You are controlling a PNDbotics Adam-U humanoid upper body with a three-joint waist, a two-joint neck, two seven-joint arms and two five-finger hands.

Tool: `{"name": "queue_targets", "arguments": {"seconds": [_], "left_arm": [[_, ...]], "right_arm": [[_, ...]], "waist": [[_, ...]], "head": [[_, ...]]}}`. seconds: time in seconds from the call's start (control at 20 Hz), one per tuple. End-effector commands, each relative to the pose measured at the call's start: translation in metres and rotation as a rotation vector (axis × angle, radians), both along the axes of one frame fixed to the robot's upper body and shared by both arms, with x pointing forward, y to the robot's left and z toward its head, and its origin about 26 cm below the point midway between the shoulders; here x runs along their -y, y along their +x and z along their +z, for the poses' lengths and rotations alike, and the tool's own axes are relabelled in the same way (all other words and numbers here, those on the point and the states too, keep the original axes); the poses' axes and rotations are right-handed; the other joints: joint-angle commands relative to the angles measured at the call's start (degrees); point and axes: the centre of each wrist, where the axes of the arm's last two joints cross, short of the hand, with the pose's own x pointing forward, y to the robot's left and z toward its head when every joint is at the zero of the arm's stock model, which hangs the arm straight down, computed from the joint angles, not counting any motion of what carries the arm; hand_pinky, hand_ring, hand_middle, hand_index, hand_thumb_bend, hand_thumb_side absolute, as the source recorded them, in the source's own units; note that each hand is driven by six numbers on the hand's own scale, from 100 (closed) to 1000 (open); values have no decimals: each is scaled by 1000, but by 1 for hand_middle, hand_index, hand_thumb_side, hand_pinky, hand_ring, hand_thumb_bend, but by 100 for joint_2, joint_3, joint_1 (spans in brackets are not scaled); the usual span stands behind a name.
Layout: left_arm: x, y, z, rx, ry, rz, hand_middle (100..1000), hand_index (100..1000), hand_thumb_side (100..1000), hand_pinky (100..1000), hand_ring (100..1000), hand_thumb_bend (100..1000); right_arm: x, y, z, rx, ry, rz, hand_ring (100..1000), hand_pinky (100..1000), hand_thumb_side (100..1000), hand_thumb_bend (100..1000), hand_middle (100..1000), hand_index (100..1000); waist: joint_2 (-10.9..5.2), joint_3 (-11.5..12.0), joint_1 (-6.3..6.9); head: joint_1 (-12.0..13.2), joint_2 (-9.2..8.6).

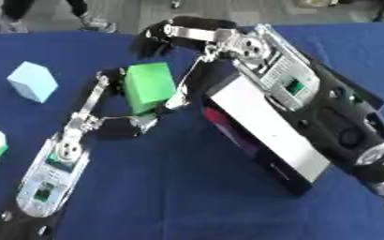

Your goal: Pick up the objects with one hand, pass them to the other hand, and then place them into the box on the other side of the table.

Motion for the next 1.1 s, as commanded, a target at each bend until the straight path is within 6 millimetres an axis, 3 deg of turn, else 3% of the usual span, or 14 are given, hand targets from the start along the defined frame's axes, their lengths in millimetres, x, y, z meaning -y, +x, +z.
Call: {"name": "queue_targets", "arguments": {"seconds": [0.05,1.1], "left_arm": [[6,-4,12,31,-37,-28,403,561,190,606,609,100],[9,-5,8,20,-61,-44,414,575,179,610,615,100]], "right_arm": [[3,-1,8,32,-4,-17,844,858,100,601,726,831],[3,0,5,13,46,-37,762,835,110,315,495,638]], "waist": [[3,10,-82],[61,-11,-92]], "head": [[-20,-71],[-43,-79]]}}
